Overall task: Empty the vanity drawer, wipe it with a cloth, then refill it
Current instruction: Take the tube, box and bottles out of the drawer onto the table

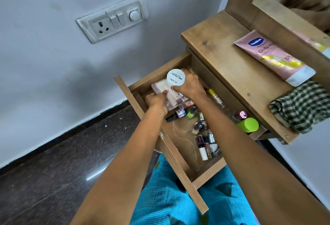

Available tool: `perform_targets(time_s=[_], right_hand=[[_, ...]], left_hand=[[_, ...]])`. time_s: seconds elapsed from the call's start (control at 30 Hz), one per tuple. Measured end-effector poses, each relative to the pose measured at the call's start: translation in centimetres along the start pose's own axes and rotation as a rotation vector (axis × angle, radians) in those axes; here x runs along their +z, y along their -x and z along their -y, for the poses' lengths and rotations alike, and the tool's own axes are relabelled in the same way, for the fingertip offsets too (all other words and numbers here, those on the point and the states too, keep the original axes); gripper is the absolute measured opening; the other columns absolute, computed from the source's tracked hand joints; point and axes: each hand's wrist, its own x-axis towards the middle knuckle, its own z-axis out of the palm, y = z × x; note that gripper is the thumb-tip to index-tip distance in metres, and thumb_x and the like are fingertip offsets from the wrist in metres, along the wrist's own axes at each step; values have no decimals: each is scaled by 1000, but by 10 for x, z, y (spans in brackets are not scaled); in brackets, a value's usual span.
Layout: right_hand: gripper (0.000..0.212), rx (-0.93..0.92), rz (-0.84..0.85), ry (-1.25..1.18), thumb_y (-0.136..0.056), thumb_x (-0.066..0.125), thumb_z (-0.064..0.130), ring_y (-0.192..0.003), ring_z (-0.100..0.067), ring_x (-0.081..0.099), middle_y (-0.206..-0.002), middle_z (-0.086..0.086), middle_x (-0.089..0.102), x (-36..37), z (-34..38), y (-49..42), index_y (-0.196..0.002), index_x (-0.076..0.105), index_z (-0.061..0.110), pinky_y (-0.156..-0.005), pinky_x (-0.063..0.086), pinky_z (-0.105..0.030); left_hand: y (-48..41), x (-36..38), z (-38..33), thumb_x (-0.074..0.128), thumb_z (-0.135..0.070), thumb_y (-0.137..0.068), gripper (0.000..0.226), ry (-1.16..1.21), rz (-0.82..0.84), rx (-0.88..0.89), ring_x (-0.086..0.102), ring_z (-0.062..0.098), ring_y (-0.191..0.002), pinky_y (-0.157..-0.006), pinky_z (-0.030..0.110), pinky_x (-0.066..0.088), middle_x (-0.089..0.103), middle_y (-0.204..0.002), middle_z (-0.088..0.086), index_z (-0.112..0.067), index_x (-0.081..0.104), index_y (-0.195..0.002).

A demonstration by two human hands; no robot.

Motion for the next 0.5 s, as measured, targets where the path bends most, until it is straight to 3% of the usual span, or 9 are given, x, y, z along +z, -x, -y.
perform_targets(time_s=[0.03, 0.2, 0.4, 0.5], right_hand=[[76, 4, -6, -23, -71, 78, 24, -126, -29, 42, -139, -13, 40, -1, 0, 1, -134, 40, 7, -104, 38, -36], [75, 0, -41, -81, -71, 77, 24, -126, -28, 42, -138, -12, 42, -8, 4, 12, -134, 41, 9, -101, 38, -36], [72, -23, -75, -97, -72, 76, 26, -123, -28, 45, -136, -10, 43, -22, 17, 29, -134, 42, 12, -99, 39, -38], [72, -51, -104, -83, -73, 75, 29, -123, -28, 46, -136, -8, 43, -32, 24, 37, -135, 42, 15, -98, 39, -38]], left_hand=[[1, -1, -1, 57, 6, -86, 34, 9, 1, -6, 61, 29, -101, -72, 34, 48, 58, -121, 20, 7, 50, -119], [8, -5, -7, 60, -1, -85, 29, -18, 17, 21, 58, 23, -84, -74, 35, 50, 62, -112, 20, 7, 56, -113], [22, -16, -14, 62, -3, -84, 24, -2, 18, 74, 56, 13, -58, -42, 19, 48, 60, -90, 9, 2, 59, -108], [31, -20, -19, 61, 0, -84, 16, 39, 39, 88, 56, 12, -57, -38, 17, 45, 60, -87, 7, 0, 60, -100]])
